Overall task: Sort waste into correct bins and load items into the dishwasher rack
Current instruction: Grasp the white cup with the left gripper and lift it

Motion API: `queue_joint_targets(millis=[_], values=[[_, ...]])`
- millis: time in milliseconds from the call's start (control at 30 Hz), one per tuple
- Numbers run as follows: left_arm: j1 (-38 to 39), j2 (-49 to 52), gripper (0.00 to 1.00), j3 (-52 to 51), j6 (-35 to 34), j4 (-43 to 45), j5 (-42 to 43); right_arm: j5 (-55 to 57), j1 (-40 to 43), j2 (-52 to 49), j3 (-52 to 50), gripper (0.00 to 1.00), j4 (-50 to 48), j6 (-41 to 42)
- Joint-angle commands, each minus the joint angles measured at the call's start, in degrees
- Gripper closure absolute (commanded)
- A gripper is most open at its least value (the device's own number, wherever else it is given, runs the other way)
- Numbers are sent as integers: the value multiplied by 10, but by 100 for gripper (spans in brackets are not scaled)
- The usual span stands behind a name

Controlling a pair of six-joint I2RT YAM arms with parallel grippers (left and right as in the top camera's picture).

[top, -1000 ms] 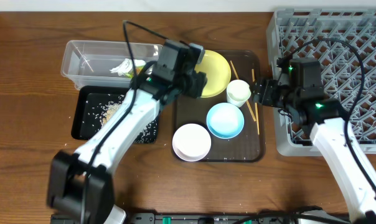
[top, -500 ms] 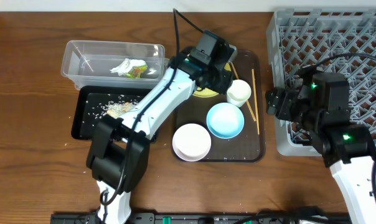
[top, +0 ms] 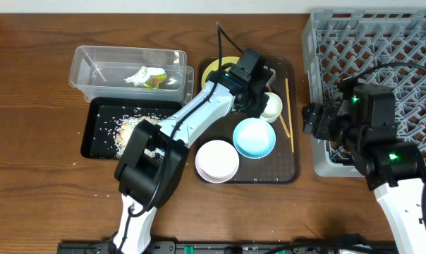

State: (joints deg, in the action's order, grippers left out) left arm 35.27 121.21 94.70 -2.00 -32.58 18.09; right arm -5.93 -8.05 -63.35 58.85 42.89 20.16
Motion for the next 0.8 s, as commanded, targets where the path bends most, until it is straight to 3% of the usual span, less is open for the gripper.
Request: queue_joint_targets(millis=[0,67,233,400,533,767], values=[[-9,5,85,16,-5,5,5,5,4,3,-1,18,2,-10],[-15,5,94,16,-24,5,6,5,4,3,-1,18,2,-10],[-44,-17,94,16,-47,0,45,5,4,3,-1,18,-2,-10],[-101,-70,94,16,-48,-33,216,-36,4,-14,-1,20,-29,-10],[-156,-104,94,16,-41,-92,379,-146,4,-46,-1,19,-71,-56],[-232,-115,94,14,58,-216,575,-377,6,-96,-1,10,-181,-114]])
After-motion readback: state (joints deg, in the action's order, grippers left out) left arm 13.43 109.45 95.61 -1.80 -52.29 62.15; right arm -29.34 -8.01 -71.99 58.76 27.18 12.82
